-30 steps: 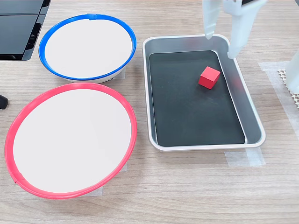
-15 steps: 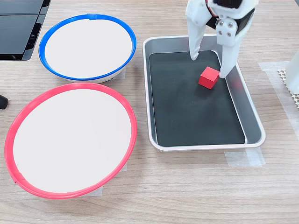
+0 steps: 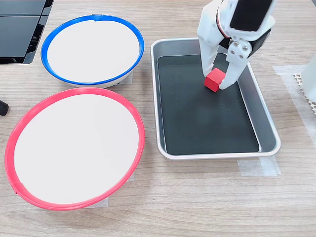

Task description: Move a red block from tray to red dish

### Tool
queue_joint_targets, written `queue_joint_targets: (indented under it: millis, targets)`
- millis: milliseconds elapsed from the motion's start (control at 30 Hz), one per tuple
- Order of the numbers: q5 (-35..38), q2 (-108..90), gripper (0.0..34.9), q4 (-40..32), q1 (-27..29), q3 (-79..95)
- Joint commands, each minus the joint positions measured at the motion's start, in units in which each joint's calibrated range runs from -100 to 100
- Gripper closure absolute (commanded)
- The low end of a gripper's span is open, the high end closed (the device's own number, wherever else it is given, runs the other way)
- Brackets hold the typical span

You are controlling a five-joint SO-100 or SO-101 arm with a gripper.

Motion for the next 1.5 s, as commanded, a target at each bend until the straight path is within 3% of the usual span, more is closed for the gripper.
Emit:
queue_joint_targets:
  millis: [0, 67, 167, 233, 367, 600, 667, 767, 800, 867, 1000, 1100, 1167, 1333, 1467]
  targets:
    - [-8.7, 1.7, 34.6, 13.0, -5.6, -14.9]
    - [-19.7, 4.6, 34.6, 20.0, -12.5, -25.9]
    - [-34.2, 11.1, 34.6, 22.5, -19.8, -39.6]
    - [-46.8, 18.6, 34.7, 17.1, -24.0, -49.7]
    - [-58.3, 29.1, 34.7, 4.6, -25.1, -59.2]
    - [-63.2, 38.8, 34.6, -14.3, -24.1, -61.5]
    - [-63.2, 39.0, 30.6, -20.8, -23.8, -57.7]
    - [-63.1, 38.9, 19.7, -28.0, -23.3, -52.1]
    - [-63.2, 38.8, 17.7, -28.7, -23.3, -51.5]
    - [-63.4, 38.2, 15.0, -29.9, -23.3, -50.0]
    - [-64.7, 34.7, 14.9, -34.6, -23.4, -44.8]
    - [-67.4, 28.9, 24.1, -39.5, -23.6, -38.8]
    - [-70.9, 23.6, 34.1, -45.5, -23.5, -33.2]
    - [-83.5, 4.9, 34.8, -57.4, -21.3, -16.2]
    - [-88.3, -16.2, 34.9, -54.4, -19.3, 1.3]
